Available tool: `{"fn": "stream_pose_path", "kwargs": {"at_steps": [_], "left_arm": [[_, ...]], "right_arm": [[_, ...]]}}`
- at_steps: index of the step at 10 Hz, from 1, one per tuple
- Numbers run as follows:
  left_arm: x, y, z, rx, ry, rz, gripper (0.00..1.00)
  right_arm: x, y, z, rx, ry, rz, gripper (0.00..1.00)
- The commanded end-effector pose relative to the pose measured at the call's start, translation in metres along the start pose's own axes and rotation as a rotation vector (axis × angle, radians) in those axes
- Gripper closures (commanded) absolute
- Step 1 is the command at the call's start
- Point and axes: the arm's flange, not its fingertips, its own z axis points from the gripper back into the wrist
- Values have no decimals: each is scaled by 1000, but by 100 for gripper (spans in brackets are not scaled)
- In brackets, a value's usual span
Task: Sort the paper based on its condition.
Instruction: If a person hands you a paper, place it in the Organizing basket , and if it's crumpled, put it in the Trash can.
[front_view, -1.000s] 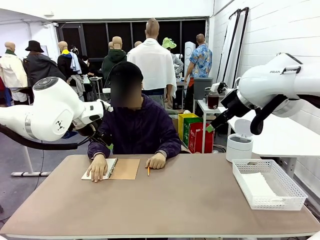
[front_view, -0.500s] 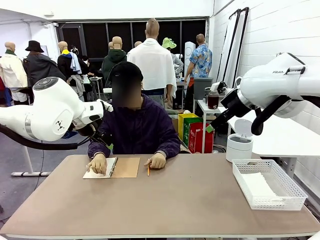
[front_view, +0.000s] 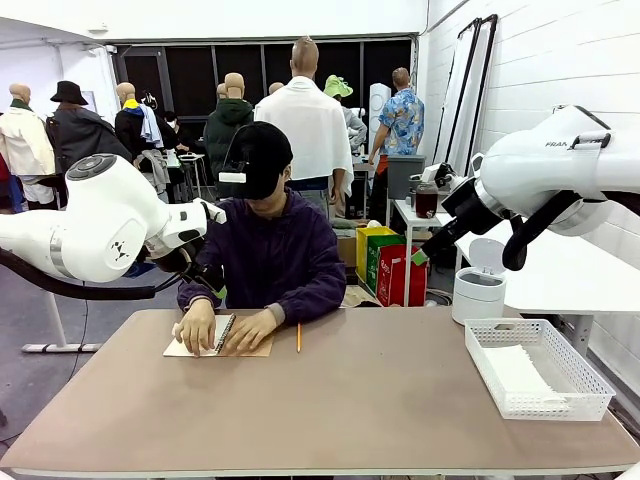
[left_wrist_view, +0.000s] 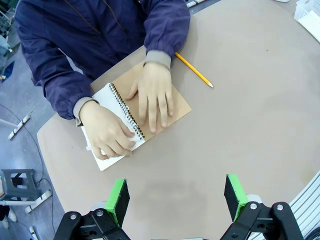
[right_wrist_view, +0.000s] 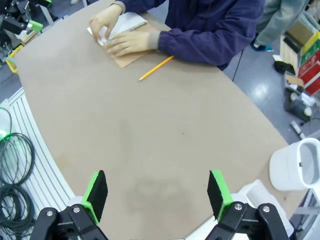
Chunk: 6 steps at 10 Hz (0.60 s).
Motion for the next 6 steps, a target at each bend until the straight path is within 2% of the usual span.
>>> {"fn": "stream_pose_path", "kwargs": {"at_steps": [1,6], "left_arm": [[0,1,0,-6,4,5,0],[0,1,0,-6,4,5,0]], "right_arm": [[-1,-2,-1,-1,3,-3,0],[-1,-2,-1,-1,3,-3,0]]}}
